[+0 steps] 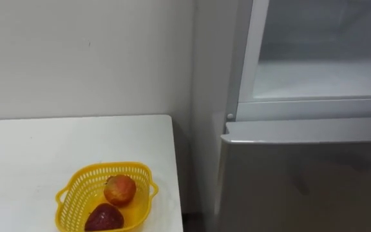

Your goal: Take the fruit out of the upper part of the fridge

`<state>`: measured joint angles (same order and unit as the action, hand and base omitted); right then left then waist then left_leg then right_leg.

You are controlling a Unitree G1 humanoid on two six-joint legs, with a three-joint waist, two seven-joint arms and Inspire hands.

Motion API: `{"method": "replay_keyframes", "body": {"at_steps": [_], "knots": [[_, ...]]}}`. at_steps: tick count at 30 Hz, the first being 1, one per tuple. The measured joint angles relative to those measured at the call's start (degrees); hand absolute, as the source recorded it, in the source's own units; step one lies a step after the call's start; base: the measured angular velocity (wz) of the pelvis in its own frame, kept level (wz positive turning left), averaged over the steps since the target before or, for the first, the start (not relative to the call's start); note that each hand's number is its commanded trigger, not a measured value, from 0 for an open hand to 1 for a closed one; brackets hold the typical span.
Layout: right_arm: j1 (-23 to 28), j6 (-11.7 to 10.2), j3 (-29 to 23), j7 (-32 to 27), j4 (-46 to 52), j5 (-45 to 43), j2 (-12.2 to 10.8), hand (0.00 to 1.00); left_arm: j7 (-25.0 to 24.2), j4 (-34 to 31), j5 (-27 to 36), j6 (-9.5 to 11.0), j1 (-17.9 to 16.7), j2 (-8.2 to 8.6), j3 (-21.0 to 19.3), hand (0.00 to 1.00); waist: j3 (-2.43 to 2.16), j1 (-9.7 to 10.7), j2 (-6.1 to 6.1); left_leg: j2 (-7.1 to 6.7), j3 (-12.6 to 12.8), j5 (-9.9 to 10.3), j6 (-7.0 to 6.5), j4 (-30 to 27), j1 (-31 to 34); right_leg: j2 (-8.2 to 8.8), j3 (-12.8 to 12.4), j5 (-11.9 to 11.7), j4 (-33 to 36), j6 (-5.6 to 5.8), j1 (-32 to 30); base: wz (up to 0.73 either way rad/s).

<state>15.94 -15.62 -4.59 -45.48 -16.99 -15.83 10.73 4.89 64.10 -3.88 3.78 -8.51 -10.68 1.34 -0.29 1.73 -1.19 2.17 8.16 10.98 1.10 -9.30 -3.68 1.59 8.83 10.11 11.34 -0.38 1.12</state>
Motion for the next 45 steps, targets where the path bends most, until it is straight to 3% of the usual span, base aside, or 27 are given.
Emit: {"method": "replay_keyframes", "body": {"at_steps": [6, 14, 19, 30, 35, 40, 45], "knots": [[0.55, 1.88, 3.59, 1.1, -10.97, 7.88, -0.16, 0.0, -0.01, -0.05, 1.0, 0.0, -0.1, 0.4, -0.04, 0.0, -0.01, -0.09, 0.26, -0.01, -0.03, 0.0, 0.0, 0.0, -0.23, 0.01, -0.13, 0.0, 0.18, 0.0, 0.11, -0.01], [-0.64, 3.81, 5.67, 9.85, -30.69, 11.06, -2.19, 0.0, 0.2, -0.24, 2.1, 0.43, -1.54, 0.97, -0.69, 0.0, 0.34, -0.6, 0.82, -0.03, -0.06, 0.01, 0.0, 0.68, -0.75, -0.13, -0.25, 0.1, -0.84, 0.1, 0.73, 0.01], [-3.42, 5.23, 5.6, 15.14, -38.69, 15.36, -2.19, 0.0, 0.18, -0.73, 2.04, 0.42, -2.31, 1.04, -1.32, 0.0, 0.17, -0.54, 1.08, -0.01, -0.37, 0.0, 0.0, 0.59, -0.33, -0.12, 0.24, 0.01, -0.71, 0.04, 0.28, 0.02], [-5.19, 9.01, 5.45, 27.3, -48.23, 18.62, -2.5, 0.0, -0.52, -1.24, 0.73, 0.23, -3.68, 1.13, -2.47, 0.0, 0.25, -0.43, 0.59, -0.13, -0.99, 0.01, 0.01, 0.69, -1.2, -0.07, 1.35, 0.01, -2.52, 0.07, 3.06, 0.04], [-7.4, 12.03, 5.41, 32.33, -51.97, 22.26, -2.51, 0.0, -0.74, -1.19, 0.47, -1.64, -3.66, 1.27, -3.33, 0.0, 0.55, -0.53, 0.61, -0.16, -0.94, 0.01, 0.01, 0.69, -2.32, -0.1, 1.04, 0.03, -2.7, 0.12, 3.84, -0.02], [-7.78, 13.63, 3.57, 36.15, -53.14, 32.3, -2.59, 0.0, -1.73, -1.26, -0.29, -3.38, -3.46, 1.26, -3.9, 0.0, 0.61, -0.16, 0.53, -0.17, -1.05, 0.02, 0.02, 0.68, -2.68, -0.1, 0.88, 0.05, -2.73, 0.13, 3.92, 0.0], [-7.79, 15.15, -3.05, 37.04, -55.69, 45.93, -3.91, 0.0, -1.79, -1.31, -0.82, -4.3, -4.31, 1.92, -6.49, 0.0, 0.62, 0.52, 0.48, -0.21, -1.33, 0.02, 0.02, 0.67, -2.95, -0.11, 0.68, 0.07, -2.71, 0.15, 4.63, -0.01]]}}
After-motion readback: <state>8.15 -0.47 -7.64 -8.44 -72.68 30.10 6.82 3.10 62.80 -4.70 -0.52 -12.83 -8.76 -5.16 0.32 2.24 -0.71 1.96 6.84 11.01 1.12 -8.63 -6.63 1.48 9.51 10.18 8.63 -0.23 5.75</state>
